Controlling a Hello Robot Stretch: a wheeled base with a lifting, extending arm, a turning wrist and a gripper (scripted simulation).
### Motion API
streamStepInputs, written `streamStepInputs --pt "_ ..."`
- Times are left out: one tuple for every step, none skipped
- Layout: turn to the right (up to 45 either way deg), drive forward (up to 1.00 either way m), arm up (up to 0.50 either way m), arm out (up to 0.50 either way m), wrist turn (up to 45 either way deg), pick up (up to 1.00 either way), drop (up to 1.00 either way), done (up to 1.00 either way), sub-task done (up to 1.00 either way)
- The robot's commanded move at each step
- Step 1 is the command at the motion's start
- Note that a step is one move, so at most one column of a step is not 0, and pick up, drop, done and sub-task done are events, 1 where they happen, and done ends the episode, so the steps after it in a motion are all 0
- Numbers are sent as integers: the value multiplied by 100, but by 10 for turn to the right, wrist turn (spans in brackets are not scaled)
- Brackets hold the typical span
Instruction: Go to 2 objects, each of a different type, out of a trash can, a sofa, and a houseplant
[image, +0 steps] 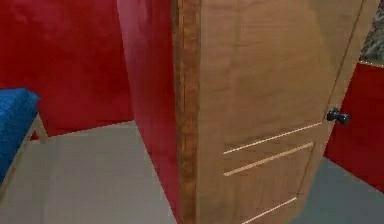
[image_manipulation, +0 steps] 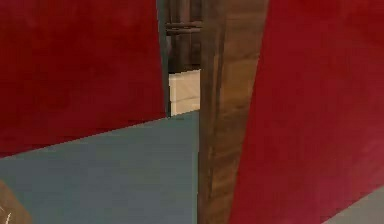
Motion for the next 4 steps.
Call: streamStepInputs --pt "450 0 0 0 0 0 0 0 0" --pt "30 0 0 0 0 0 0 0 0" --pt "0 10 0 0 0 0 0 0 0" --pt "150 0 0 0 0 0 0 0 0"
